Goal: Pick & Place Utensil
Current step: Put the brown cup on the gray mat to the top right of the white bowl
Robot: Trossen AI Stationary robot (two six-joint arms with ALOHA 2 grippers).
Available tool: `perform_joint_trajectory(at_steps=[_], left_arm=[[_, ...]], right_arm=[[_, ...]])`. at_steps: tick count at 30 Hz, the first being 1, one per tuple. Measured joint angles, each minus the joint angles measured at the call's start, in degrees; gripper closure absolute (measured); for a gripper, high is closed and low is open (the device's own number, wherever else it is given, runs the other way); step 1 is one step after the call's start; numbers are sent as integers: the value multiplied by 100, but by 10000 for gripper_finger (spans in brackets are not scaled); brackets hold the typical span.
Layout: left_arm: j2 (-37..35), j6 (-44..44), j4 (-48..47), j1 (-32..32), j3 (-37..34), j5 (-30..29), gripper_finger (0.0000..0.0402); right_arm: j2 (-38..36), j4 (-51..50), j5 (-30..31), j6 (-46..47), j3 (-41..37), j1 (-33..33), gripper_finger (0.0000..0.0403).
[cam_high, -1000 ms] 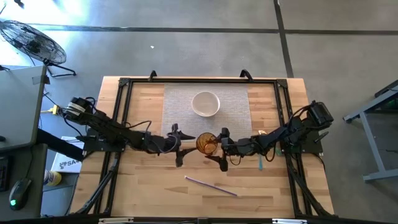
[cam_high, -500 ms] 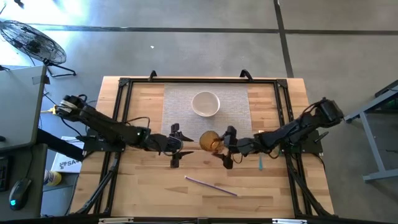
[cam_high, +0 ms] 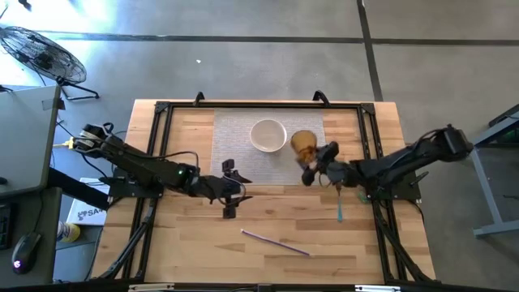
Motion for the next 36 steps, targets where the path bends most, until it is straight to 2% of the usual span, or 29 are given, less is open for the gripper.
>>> perform_joint_trajectory(at_steps=[3,10,14,18,24,36], left_arm=[[2,-187,-276,17,-2,-45,181],[2,-85,-164,17,-1,-98,181],[2,-80,-189,17,-2,-94,181],[2,-88,-238,17,-2,-47,181],[2,-224,-359,17,-2,54,181],[4,-410,-506,-71,-4,110,181]], right_arm=[[4,63,-113,-101,-221,-610,80],[385,154,-419,-94,-267,-2146,80],[859,635,-699,10,-295,-2686,80],[1547,1349,-730,232,-303,-2934,80],[2461,2153,-272,487,-227,-3032,80],[3480,2172,154,1173,220,-2959,80]])
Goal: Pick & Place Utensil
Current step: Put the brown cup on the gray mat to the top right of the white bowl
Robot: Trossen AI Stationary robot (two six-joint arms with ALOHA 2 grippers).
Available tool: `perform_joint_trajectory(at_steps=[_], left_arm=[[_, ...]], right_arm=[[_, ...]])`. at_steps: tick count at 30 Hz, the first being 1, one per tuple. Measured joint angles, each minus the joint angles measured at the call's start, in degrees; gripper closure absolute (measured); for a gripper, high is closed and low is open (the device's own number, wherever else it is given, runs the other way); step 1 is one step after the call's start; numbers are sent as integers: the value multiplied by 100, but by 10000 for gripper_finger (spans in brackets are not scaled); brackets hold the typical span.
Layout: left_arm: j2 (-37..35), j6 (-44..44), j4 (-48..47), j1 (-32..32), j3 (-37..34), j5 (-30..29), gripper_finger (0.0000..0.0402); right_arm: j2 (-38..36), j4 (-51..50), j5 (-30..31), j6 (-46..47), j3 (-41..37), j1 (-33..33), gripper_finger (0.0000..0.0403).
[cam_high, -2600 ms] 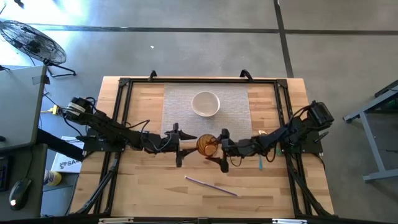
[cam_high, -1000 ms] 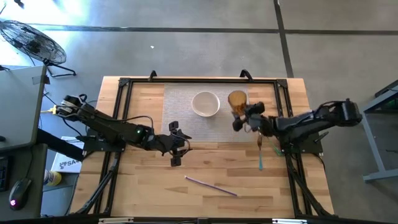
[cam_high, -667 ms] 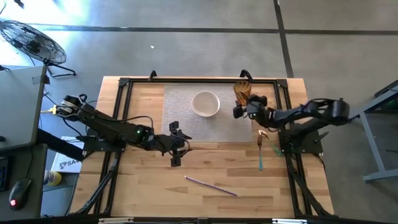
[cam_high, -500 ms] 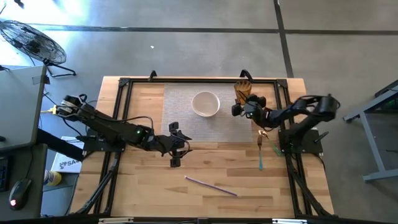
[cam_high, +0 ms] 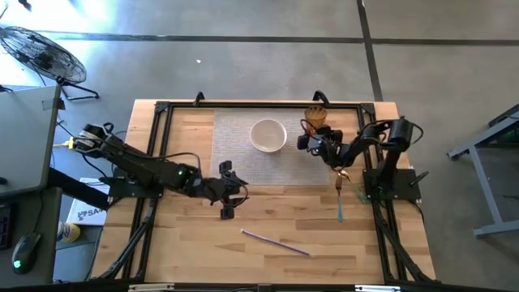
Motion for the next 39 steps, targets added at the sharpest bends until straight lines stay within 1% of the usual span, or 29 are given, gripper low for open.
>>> perform_joint_trajectory(at_steps=[8,13,26,33,39], left_arm=[[0,28,-11,-313,-4,-5,181],[0,27,-15,-491,-5,-216,181],[0,-81,-41,-476,-6,-298,181],[0,-83,-61,-476,-7,-301,181],[0,-123,-103,-476,-7,-301,181]], right_arm=[[31,-101,-183,-82,-19,2,80],[8,-134,-290,-334,-19,1,79],[-3,-278,-512,-266,-15,2,78],[18,-375,-660,-279,-19,7,55],[-23,-479,-645,-262,-19,94,51]])
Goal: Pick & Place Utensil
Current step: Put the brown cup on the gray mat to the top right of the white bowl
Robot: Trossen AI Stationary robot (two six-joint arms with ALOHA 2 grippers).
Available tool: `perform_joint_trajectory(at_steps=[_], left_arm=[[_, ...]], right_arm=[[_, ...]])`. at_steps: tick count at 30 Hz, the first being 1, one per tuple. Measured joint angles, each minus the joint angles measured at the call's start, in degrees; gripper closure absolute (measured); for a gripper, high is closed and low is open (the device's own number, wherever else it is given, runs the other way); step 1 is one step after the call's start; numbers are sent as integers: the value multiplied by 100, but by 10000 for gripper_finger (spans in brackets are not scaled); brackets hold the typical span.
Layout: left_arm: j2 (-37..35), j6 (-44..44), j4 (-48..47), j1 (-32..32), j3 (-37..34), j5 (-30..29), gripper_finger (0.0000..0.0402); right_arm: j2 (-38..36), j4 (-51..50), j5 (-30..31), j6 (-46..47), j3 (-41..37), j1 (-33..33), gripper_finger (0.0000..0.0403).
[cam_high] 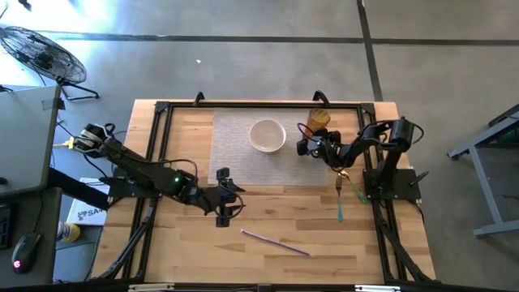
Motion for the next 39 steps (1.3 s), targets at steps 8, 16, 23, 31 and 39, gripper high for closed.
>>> perform_joint_trajectory(at_steps=[8,16,23,31,39], left_arm=[[0,-116,-48,0,0,-2,181],[0,-121,-46,0,0,-4,181],[0,-136,-46,0,0,-9,181],[0,-136,-46,0,0,-120,181],[1,-737,570,304,-950,-278,181]], right_arm=[[-483,-899,2,90,-4,164,50],[-1223,-1901,-280,238,-9,240,50],[-1565,-2425,-689,262,-9,238,50],[-2192,-3435,-979,252,-9,238,50],[-3053,-4480,-1854,388,-7,342,50]])
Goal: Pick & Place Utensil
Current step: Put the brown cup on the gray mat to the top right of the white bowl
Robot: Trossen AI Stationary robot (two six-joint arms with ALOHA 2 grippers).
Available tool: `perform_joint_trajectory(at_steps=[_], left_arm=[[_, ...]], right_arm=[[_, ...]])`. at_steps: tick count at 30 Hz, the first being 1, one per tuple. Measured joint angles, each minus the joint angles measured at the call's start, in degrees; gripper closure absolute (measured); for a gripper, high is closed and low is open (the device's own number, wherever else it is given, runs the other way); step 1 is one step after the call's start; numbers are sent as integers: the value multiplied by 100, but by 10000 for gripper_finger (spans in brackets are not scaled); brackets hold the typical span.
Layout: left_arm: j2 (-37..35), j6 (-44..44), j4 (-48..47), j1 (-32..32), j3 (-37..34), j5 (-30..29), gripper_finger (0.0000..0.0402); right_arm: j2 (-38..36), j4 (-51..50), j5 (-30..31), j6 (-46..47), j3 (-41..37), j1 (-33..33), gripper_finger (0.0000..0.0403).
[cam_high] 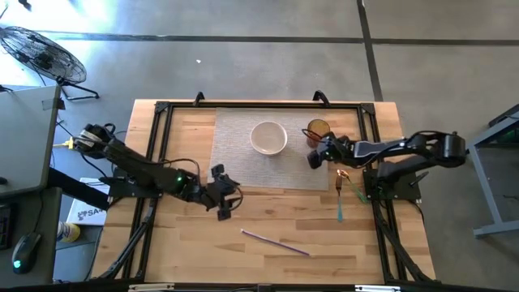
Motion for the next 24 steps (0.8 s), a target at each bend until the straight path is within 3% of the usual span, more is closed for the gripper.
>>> perform_joint_trajectory(at_steps=[7,12,16,24], left_arm=[[48,-454,706,680,-843,301,181],[203,-527,893,1217,-1030,480,181],[529,-527,950,1549,-1050,647,181],[1075,-716,934,2014,-1042,744,181]], right_arm=[[-662,-625,-631,302,7,419,50],[-903,-1069,-987,535,7,736,50],[-766,-1021,-1276,828,9,1157,50],[-167,-717,-948,1007,26,1525,50]])
